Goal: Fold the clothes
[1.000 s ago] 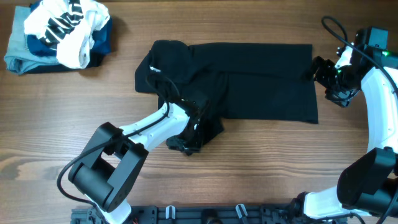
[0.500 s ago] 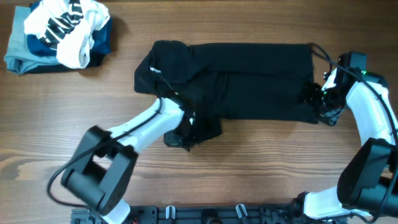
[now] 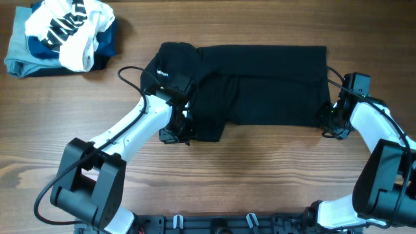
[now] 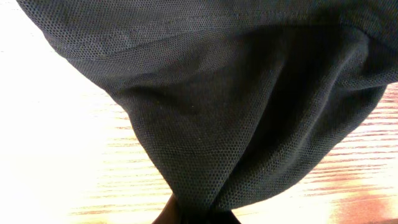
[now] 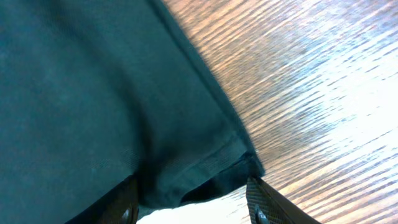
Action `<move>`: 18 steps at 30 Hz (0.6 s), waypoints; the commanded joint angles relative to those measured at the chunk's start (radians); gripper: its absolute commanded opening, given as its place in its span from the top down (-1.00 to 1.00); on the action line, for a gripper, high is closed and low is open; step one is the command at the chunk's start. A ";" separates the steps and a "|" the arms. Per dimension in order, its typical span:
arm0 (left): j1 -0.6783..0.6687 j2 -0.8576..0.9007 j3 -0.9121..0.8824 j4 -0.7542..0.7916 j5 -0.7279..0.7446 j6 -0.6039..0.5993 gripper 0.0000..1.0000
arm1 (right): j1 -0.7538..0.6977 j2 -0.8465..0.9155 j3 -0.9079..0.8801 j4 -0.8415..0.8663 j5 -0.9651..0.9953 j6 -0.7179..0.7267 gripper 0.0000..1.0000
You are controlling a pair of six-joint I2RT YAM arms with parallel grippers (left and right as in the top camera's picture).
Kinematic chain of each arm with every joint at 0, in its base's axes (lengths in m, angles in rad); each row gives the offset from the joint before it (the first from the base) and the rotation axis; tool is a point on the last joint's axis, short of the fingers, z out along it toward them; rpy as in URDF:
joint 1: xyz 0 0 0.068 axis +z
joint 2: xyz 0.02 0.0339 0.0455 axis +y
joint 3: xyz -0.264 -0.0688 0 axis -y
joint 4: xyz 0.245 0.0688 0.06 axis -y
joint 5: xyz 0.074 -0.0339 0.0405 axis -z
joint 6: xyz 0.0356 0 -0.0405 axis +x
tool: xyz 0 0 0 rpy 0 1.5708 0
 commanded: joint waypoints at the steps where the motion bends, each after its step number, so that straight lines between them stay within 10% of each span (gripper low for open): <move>1: 0.005 -0.013 0.011 0.003 0.008 -0.010 0.92 | -0.003 0.017 -0.018 0.037 0.083 0.041 -0.08; 12: 0.017 -0.013 0.011 0.021 0.004 -0.010 0.92 | -0.003 0.049 -0.019 0.080 0.045 0.049 0.91; 18: 0.117 -0.068 0.027 -0.017 0.004 -0.010 0.92 | -0.003 -0.030 -0.006 -0.006 0.029 0.021 0.91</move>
